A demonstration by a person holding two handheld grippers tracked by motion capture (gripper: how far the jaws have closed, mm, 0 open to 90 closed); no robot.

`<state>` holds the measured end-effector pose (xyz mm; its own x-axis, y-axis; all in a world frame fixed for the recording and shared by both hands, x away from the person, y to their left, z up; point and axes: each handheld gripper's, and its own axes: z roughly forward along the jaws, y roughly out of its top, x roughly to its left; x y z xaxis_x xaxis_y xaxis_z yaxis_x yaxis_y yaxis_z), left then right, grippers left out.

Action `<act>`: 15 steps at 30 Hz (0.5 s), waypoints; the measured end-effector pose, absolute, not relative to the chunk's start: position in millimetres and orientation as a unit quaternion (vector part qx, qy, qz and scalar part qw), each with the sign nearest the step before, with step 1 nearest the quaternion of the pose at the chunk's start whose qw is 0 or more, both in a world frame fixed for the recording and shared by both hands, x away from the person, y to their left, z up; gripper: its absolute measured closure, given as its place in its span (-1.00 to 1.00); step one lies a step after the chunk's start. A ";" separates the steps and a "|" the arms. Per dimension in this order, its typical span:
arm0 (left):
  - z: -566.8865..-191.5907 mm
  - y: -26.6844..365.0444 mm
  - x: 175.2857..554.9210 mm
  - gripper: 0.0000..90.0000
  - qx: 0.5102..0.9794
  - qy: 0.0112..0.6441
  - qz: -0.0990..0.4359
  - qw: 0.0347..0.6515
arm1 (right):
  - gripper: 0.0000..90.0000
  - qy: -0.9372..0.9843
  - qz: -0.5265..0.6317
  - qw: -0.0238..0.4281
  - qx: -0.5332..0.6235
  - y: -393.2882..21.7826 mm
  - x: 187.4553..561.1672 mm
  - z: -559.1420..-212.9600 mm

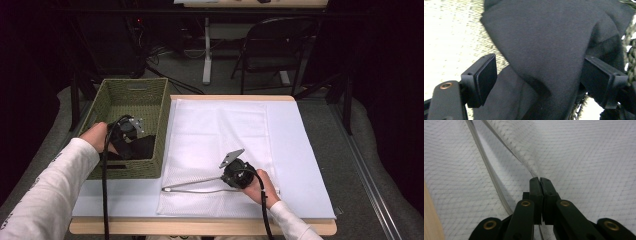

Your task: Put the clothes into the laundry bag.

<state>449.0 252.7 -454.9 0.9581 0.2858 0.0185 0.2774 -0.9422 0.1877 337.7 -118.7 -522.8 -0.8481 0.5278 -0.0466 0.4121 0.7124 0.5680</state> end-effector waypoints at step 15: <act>-468.5 251.2 453.4 -0.34 0.990 0.132 -0.013 0.057 | 0.97 0.920 0.278 0.103 0.257 -117.9 337.6 -523.3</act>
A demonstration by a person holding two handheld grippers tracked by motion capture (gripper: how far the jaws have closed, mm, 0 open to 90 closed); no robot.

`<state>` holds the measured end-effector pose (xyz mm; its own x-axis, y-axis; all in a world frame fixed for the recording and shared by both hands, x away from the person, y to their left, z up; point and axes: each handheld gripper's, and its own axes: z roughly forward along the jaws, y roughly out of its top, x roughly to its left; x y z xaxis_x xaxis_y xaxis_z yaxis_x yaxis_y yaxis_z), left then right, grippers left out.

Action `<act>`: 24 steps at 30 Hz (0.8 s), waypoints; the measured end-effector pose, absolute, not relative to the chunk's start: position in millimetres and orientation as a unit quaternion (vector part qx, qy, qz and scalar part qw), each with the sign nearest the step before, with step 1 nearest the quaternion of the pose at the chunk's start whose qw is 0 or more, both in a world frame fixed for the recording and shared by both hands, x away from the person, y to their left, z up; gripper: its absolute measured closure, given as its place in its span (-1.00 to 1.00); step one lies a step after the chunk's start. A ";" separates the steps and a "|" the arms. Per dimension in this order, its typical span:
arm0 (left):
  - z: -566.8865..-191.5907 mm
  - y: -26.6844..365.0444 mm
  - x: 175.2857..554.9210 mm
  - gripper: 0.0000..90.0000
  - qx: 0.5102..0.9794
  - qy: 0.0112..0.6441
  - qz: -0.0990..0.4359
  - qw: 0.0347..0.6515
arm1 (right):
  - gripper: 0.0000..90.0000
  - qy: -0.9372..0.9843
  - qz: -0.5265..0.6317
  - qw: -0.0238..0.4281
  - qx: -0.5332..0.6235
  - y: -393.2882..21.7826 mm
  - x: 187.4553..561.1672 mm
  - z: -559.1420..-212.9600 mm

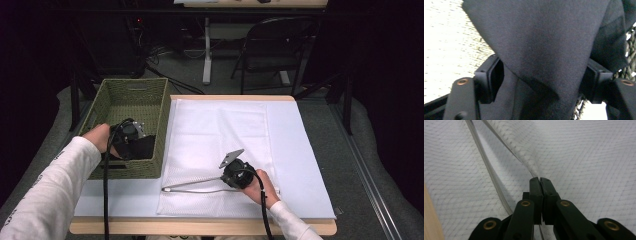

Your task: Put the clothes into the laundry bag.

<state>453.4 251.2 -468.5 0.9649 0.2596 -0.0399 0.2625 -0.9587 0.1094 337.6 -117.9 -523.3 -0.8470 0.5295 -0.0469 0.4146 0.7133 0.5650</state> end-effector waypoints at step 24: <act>-454.5 258.5 443.3 0.50 0.992 0.107 0.000 0.067 | 0.97 0.920 0.278 0.106 0.255 -117.4 337.2 -523.1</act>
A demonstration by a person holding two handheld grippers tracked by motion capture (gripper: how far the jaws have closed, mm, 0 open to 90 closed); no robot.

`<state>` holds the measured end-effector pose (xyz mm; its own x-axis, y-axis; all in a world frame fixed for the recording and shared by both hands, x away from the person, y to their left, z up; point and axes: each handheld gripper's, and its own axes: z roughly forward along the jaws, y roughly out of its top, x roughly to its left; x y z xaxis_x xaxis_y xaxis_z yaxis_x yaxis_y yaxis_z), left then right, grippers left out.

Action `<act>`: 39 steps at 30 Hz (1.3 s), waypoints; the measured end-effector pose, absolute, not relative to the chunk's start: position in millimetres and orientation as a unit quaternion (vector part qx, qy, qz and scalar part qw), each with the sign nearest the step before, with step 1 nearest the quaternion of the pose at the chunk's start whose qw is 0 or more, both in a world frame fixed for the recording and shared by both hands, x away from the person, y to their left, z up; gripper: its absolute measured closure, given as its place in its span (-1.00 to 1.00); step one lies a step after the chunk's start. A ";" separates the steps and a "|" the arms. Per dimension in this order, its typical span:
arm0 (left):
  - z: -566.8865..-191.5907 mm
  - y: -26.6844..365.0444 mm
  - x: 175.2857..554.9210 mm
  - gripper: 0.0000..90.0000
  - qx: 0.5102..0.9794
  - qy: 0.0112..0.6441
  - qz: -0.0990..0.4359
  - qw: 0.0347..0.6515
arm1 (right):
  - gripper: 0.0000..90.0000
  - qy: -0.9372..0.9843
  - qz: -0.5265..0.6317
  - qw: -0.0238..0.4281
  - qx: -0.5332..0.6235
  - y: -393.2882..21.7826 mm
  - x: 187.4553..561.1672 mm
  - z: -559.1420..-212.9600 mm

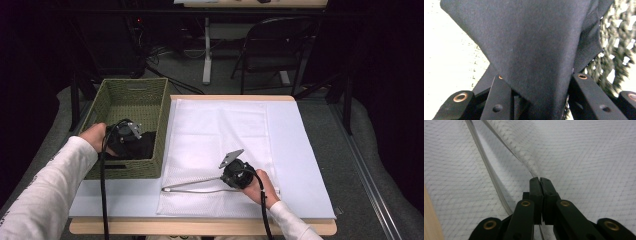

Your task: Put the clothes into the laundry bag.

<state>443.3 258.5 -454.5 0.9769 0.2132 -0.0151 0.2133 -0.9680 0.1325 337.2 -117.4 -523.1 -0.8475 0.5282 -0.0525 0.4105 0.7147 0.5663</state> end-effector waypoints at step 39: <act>-345.2 252.6 427.4 0.54 0.991 0.106 0.072 0.023 | 0.97 0.918 0.285 0.104 0.254 -117.8 336.3 -522.4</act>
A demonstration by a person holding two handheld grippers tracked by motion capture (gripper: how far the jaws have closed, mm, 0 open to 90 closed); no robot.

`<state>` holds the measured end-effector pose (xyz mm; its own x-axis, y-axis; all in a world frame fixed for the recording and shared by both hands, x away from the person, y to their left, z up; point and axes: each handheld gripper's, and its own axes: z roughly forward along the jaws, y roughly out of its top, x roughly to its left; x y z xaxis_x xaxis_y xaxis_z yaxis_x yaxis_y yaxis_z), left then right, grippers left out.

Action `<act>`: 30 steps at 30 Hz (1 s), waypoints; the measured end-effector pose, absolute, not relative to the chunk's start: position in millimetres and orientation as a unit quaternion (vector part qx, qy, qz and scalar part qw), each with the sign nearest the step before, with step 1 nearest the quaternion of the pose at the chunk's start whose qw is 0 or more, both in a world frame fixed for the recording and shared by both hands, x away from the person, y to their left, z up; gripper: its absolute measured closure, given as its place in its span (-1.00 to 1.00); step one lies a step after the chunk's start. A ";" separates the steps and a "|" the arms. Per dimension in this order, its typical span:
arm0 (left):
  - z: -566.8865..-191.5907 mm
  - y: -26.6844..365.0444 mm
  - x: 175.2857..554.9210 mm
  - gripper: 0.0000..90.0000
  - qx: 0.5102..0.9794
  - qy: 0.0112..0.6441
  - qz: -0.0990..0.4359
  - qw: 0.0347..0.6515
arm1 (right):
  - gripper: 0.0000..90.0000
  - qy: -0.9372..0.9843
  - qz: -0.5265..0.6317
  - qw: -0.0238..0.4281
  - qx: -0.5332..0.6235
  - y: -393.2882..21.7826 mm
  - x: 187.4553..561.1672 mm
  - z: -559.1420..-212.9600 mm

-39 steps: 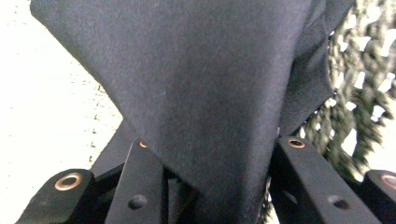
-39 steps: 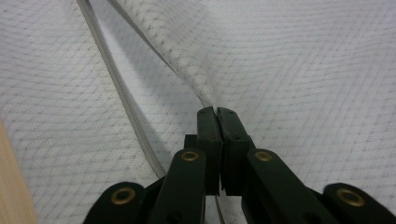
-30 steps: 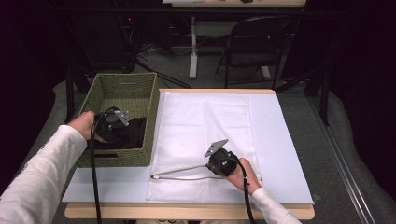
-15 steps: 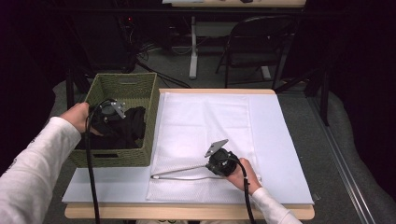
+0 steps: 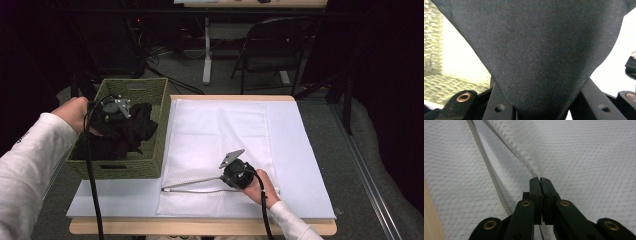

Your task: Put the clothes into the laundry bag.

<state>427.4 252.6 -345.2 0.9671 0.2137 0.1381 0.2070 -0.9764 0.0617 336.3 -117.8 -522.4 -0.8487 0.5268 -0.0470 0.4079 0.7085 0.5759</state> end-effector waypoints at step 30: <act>-321.5 215.8 370.9 0.67 0.996 0.087 0.033 -0.012 | 0.97 0.919 0.285 0.104 0.252 -114.5 334.1 -522.4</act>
<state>370.9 215.8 -321.5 0.9827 0.1723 0.0681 0.1740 -0.9846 -0.0188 334.1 -114.5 -522.4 -0.8510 0.5231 -0.0469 0.4051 0.7106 0.5753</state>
